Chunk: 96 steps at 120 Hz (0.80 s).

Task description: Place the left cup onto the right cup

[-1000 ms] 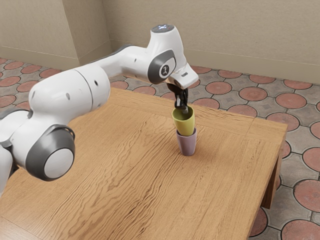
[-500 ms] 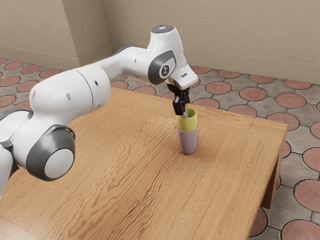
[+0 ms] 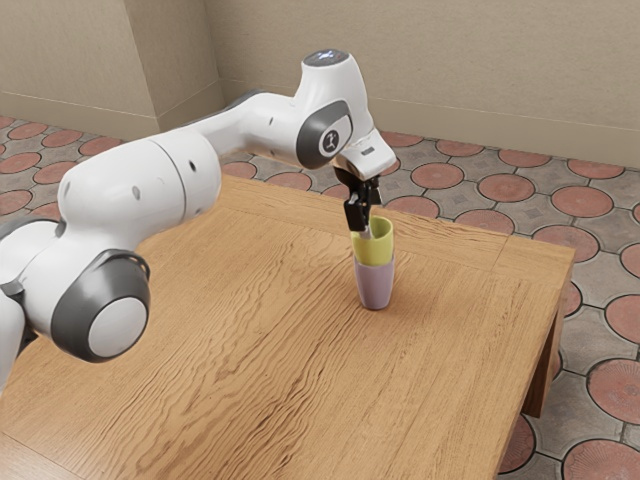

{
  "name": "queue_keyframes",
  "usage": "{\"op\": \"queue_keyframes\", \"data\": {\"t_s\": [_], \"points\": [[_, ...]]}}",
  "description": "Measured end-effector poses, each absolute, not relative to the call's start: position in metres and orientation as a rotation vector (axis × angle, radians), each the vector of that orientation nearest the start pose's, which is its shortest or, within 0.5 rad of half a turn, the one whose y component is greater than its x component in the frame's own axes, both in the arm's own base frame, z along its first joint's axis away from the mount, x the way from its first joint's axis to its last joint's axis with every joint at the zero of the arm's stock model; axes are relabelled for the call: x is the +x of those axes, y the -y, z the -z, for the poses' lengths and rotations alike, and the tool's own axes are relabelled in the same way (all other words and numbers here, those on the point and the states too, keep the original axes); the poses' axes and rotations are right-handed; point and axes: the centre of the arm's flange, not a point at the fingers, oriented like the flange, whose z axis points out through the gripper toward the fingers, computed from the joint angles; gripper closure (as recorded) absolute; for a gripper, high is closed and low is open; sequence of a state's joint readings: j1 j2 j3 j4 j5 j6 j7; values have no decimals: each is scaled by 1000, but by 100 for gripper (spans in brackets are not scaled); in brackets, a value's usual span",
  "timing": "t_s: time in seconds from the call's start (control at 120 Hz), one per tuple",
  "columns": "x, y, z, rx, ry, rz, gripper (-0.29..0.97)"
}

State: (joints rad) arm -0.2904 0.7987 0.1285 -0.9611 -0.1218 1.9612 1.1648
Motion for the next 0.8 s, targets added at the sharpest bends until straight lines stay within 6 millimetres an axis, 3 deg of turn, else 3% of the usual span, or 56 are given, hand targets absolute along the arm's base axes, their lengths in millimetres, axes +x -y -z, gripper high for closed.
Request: {"op": "queue_keyframes", "data": {"t_s": [0.208,0.308,0.508,0.717,0.8], "points": [[746,151,-443,-2420,-1878,221,0],[726,139,-459,-2440,-1865,155,0],[694,118,-503,-2445,-1811,56,0],[649,84,-537,-2498,-1733,-25,0],[630,60,-551,-2531,-1678,-46,0]]}}
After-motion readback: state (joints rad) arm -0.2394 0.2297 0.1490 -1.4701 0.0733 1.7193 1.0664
